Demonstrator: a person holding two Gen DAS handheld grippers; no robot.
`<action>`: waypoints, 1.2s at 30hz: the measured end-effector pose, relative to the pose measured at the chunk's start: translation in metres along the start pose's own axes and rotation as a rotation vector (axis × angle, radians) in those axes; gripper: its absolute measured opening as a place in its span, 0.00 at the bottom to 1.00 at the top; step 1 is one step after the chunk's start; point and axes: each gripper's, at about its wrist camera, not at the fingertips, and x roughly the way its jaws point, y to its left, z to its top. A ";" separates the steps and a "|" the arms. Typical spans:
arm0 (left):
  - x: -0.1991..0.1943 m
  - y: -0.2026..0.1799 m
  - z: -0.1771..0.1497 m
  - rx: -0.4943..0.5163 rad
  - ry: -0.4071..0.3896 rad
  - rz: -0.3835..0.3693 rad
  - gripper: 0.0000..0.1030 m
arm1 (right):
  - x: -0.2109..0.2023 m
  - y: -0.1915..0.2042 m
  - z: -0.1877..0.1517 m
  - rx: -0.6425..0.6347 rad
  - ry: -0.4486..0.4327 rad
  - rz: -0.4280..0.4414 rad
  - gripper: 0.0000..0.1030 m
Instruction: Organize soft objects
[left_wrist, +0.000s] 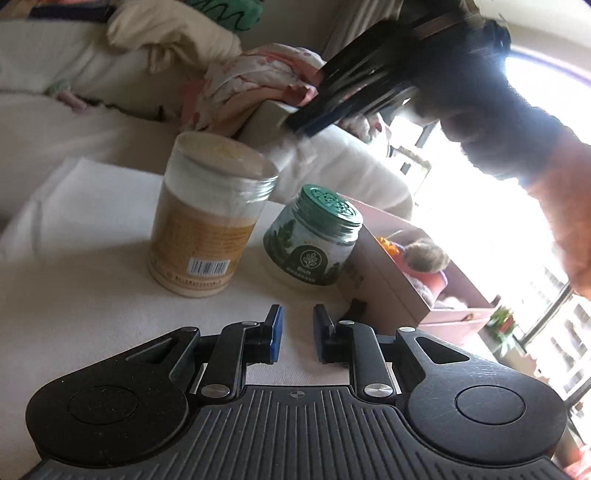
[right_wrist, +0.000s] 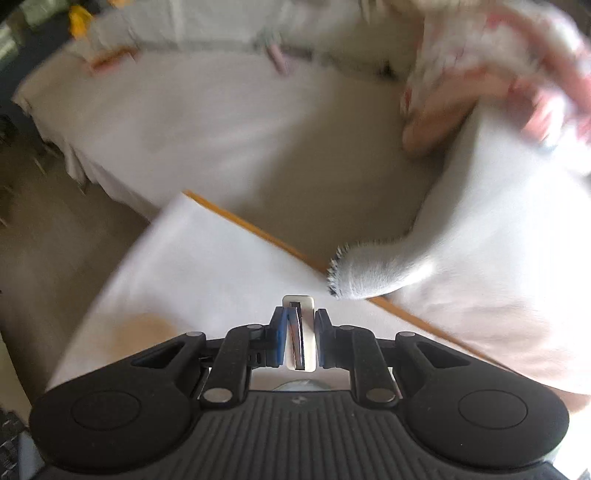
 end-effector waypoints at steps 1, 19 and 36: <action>0.000 -0.003 0.001 0.014 0.010 0.011 0.19 | -0.019 0.003 -0.006 0.000 -0.033 0.010 0.15; 0.087 -0.052 0.034 0.126 0.231 0.009 0.19 | -0.067 0.001 -0.281 0.152 -0.031 0.072 0.15; -0.017 -0.104 -0.045 0.282 0.155 0.121 0.21 | -0.069 -0.002 -0.370 0.281 -0.286 -0.168 0.52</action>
